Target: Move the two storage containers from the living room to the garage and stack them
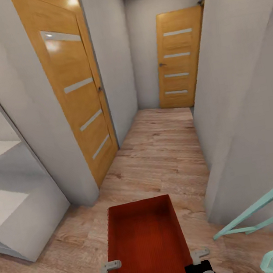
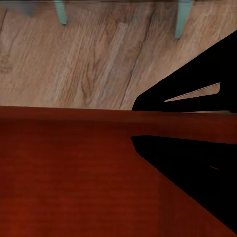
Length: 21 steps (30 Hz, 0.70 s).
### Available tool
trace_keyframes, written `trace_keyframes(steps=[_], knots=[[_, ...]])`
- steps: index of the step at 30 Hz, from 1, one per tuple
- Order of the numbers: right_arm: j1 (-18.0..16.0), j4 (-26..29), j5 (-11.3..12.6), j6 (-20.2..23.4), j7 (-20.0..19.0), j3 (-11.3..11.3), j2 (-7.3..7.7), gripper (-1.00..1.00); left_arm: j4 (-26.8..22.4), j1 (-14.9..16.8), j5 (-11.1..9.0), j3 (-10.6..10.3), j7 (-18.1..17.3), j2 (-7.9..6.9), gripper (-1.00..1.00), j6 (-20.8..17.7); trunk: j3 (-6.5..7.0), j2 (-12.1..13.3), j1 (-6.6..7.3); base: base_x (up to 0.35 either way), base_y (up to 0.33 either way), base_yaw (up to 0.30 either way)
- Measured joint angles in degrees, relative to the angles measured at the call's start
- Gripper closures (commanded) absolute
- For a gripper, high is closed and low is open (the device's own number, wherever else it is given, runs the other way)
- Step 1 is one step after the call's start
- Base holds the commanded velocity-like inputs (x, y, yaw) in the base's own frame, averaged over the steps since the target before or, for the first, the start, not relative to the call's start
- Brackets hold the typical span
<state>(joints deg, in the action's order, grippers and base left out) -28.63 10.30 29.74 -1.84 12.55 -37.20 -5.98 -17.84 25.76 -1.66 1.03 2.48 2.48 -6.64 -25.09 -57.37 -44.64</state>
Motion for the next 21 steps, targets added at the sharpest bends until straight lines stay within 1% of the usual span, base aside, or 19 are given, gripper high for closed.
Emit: trace_keyframes(steps=[4, 6, 21], knots=[[0.01, 0.02, 0.01, 0.0, 0.0, -0.01, 0.02, 1.0, 0.0, 0.0, 0.04, 0.03, 0.0, 0.02, 1.0, 0.0, 0.0, 0.0, 0.0, 0.325, 0.0, -0.272], [-0.03, -0.01, 0.03, 0.01, -0.02, -0.05, 0.02, 1.0, -0.02, -0.01, 0.07, 0.08, 0.02, 0.03, 1.0, -0.01, 0.0, 0.0, 0.0, 0.325, 0.0, -0.12], [-0.04, -0.04, 0.02, 0.01, -0.02, -0.04, -0.01, 1.0, -0.03, -0.02, 0.03, 0.04, 0.02, 0.01, 1.0, -0.01, 0.0, 0.0, 0.0, 0.325, 0.0, -0.007]])
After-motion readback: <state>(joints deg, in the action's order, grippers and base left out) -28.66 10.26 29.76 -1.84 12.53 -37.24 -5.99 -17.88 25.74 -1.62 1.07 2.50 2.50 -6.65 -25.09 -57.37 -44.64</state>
